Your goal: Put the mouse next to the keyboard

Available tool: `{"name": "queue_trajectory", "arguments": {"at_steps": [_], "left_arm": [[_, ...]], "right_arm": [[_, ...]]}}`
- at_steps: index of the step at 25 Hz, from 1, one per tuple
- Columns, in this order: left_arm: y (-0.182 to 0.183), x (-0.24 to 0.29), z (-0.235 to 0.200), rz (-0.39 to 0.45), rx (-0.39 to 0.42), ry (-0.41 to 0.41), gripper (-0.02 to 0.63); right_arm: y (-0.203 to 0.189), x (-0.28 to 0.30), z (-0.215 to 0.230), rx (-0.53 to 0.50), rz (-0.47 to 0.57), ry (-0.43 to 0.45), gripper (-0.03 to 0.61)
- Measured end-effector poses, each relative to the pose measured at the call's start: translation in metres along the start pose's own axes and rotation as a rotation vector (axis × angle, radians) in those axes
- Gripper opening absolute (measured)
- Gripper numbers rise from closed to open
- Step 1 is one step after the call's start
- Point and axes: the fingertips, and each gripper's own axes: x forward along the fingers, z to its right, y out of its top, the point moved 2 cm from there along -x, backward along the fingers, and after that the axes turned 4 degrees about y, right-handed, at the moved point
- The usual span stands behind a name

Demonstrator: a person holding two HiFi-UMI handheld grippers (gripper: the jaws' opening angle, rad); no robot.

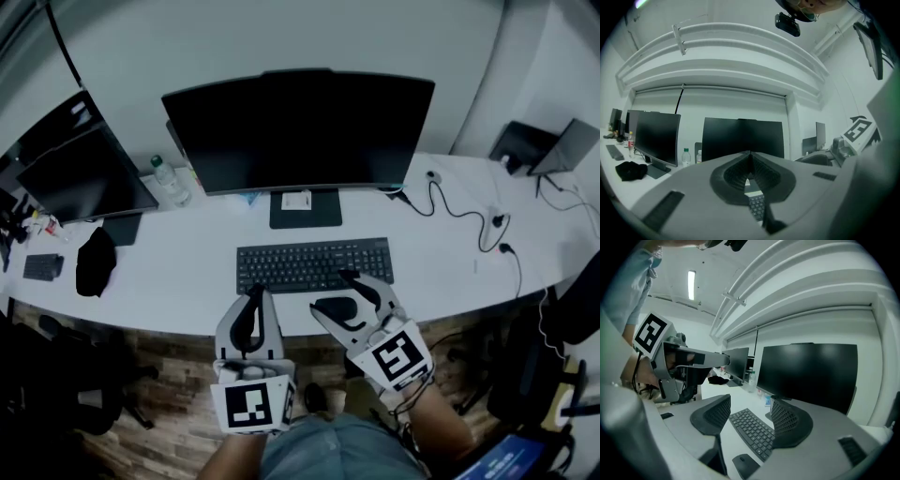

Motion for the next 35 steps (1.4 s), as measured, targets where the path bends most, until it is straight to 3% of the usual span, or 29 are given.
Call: {"name": "queue_trajectory", "arguments": {"at_steps": [10, 22, 28, 35], "left_arm": [[-0.049, 0.017, 0.004, -0.148, -0.054, 0.096, 0.005], [-0.115, 0.039, 0.005, -0.287, -0.08, 0.217, 0.005], [-0.146, 0.037, 0.004, -0.346, -0.105, 0.265, 0.005], [-0.157, 0.036, 0.004, -0.366, -0.142, 0.293, 0.005]], "right_arm": [[-0.07, 0.024, -0.002, 0.0, -0.17, 0.232, 0.304], [-0.185, 0.034, -0.013, -0.001, -0.409, 0.46, 0.322], [-0.223, 0.037, -0.017, -0.028, -0.494, 0.529, 0.336], [-0.228, 0.037, -0.018, -0.039, -0.506, 0.552, 0.334]]}}
